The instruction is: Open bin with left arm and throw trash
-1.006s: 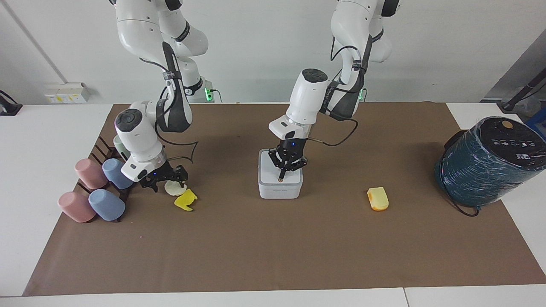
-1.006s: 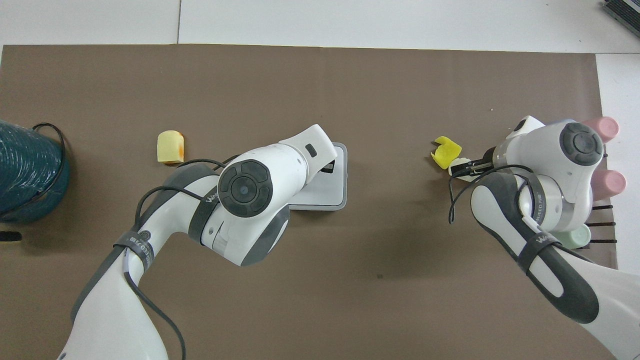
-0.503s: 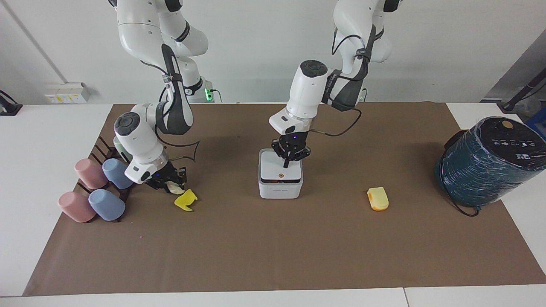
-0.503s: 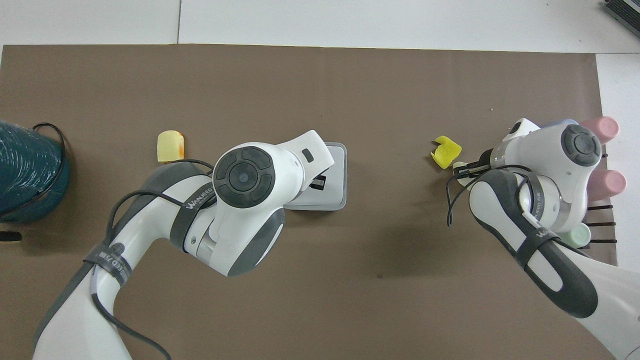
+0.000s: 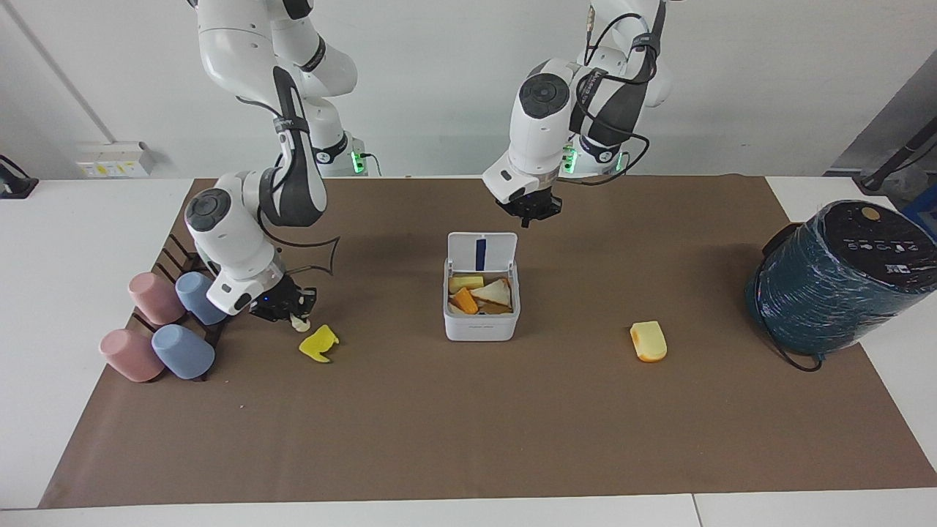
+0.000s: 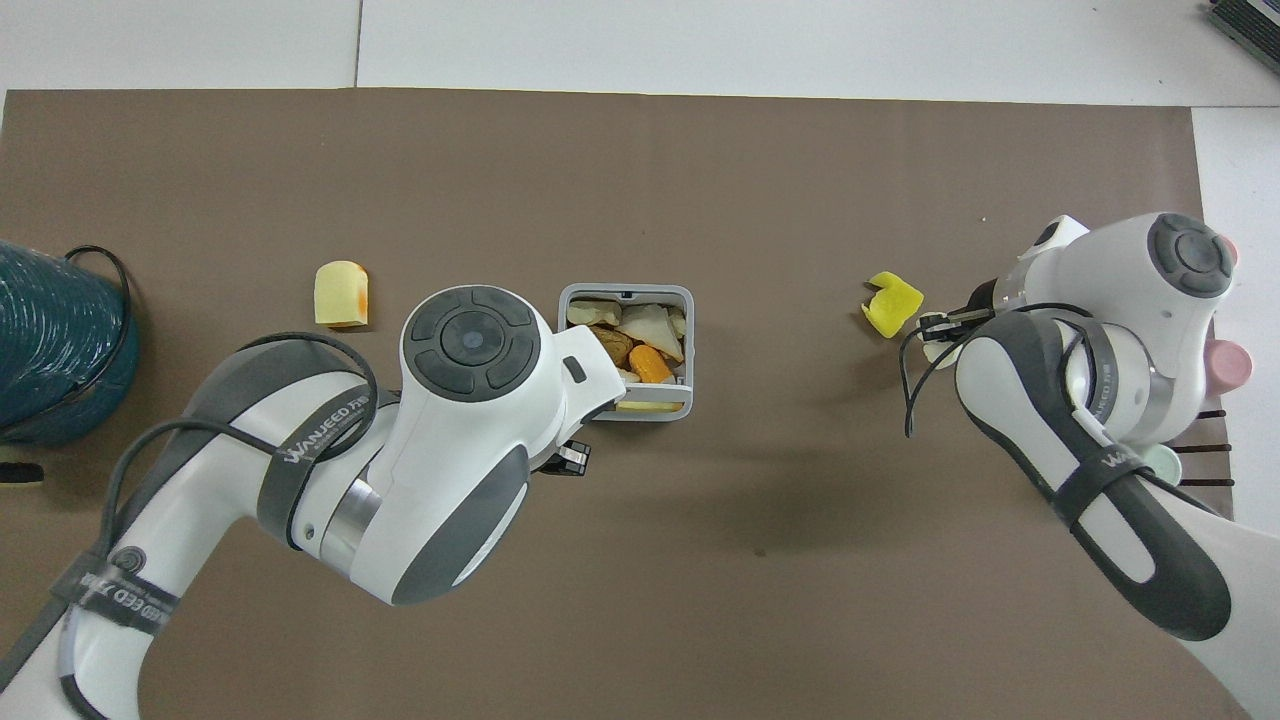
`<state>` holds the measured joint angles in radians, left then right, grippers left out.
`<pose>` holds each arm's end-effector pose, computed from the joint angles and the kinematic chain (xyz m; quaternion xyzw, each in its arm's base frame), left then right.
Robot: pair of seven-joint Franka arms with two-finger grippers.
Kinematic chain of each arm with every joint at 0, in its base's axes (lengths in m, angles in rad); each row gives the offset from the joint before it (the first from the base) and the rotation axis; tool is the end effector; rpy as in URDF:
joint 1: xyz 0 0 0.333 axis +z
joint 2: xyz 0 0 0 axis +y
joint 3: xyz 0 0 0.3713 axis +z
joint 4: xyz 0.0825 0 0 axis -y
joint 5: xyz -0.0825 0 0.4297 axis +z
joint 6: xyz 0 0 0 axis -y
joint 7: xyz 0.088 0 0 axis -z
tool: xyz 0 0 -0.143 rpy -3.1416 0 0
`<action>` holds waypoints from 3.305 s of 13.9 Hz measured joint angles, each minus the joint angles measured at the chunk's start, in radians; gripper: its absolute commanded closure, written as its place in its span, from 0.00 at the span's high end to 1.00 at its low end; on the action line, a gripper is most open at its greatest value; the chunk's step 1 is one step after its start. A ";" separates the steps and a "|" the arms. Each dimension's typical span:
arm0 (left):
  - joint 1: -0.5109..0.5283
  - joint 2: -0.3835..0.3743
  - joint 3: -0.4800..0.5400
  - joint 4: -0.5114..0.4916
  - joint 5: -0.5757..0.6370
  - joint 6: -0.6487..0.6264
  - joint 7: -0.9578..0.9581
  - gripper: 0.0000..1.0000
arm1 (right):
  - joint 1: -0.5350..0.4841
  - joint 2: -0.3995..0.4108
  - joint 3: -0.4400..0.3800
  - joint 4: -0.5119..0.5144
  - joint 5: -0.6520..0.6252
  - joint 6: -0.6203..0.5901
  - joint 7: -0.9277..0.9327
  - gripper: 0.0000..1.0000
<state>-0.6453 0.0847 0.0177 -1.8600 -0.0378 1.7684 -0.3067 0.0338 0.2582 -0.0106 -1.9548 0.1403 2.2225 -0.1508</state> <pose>0.4871 -0.3594 0.4597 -0.9840 0.1538 0.0864 0.0241 0.6574 0.0239 0.3379 -0.9975 -0.0448 -0.0083 0.0542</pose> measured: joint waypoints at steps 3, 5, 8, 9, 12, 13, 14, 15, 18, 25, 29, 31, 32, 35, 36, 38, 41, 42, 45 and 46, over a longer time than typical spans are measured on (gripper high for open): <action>0.036 0.000 0.012 -0.009 0.006 0.000 0.014 0.00 | 0.001 -0.030 0.033 0.152 0.085 -0.174 0.182 0.00; 0.087 0.000 0.015 -0.009 0.027 0.013 0.018 0.00 | 0.003 -0.034 0.060 0.208 0.202 -0.194 0.286 0.00; 0.183 0.000 0.019 -0.009 0.035 0.087 0.034 0.00 | 0.070 -0.026 0.089 0.229 0.281 -0.120 0.481 0.00; 0.215 0.001 0.020 -0.010 0.036 0.133 0.055 0.00 | 0.125 -0.018 0.093 0.229 0.283 -0.072 0.571 0.00; 0.295 0.020 0.022 -0.012 0.036 0.321 0.094 0.04 | 0.266 0.015 0.096 0.228 0.285 0.014 0.761 0.00; 0.320 0.030 0.022 -0.012 0.037 0.370 0.106 0.44 | 0.289 0.022 0.096 0.226 0.294 0.018 0.785 0.00; 0.343 0.039 0.022 -0.013 0.037 0.406 0.117 0.85 | 0.302 0.028 0.096 0.223 0.313 0.020 0.789 0.00; 0.366 0.048 0.022 -0.014 0.037 0.443 0.129 0.88 | 0.315 0.033 0.096 0.216 0.325 0.032 0.789 0.00; 0.424 0.076 0.022 -0.029 0.037 0.535 0.172 0.90 | 0.360 0.048 0.096 0.175 0.332 0.103 0.791 0.58; 0.436 0.258 0.020 -0.048 0.037 0.742 0.181 0.95 | 0.366 0.049 0.095 0.156 0.332 0.109 0.791 1.00; 0.474 0.307 0.021 -0.070 0.037 0.767 0.242 0.18 | 0.366 0.046 0.095 0.157 0.332 0.111 0.791 1.00; 0.481 0.306 0.022 -0.097 0.037 0.780 0.258 0.00 | 0.365 0.034 0.089 0.161 0.282 0.115 0.790 1.00; 0.481 0.305 0.020 -0.100 0.037 0.788 0.258 0.00 | 0.358 0.022 0.081 0.165 0.208 0.117 0.790 1.00; 0.479 0.293 0.017 -0.099 0.037 0.791 0.259 0.00 | 0.253 -0.012 0.072 0.170 0.010 0.110 0.726 1.00; 0.478 0.286 0.014 -0.095 0.037 0.792 0.259 0.00 | 0.204 -0.013 0.070 0.166 -0.008 0.098 0.632 1.00; 0.472 0.267 0.007 -0.076 0.037 0.793 0.259 0.00 | 0.122 -0.011 0.068 0.132 -0.011 0.090 0.404 1.00; 0.420 0.242 -0.002 -0.010 0.037 0.740 0.228 0.00 | 0.051 -0.001 0.065 0.061 -0.011 0.116 0.173 1.00; 0.393 0.240 -0.003 0.029 0.037 0.689 0.212 0.00 | 0.039 0.007 0.065 0.043 -0.011 0.140 0.133 1.00; 0.298 0.240 -0.006 0.149 0.028 0.539 0.130 0.00 | 0.028 0.050 0.065 -0.017 -0.060 0.256 0.078 1.00; 0.261 0.241 -0.007 0.170 0.017 0.513 0.102 0.00 | 0.028 0.064 0.066 -0.028 -0.096 0.275 0.078 1.00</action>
<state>-0.3845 0.3259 0.0107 -1.6900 -0.0205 2.2812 -0.2050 0.0616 0.3226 0.0550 -1.9831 0.0445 2.4973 -0.0728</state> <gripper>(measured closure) 0.907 0.000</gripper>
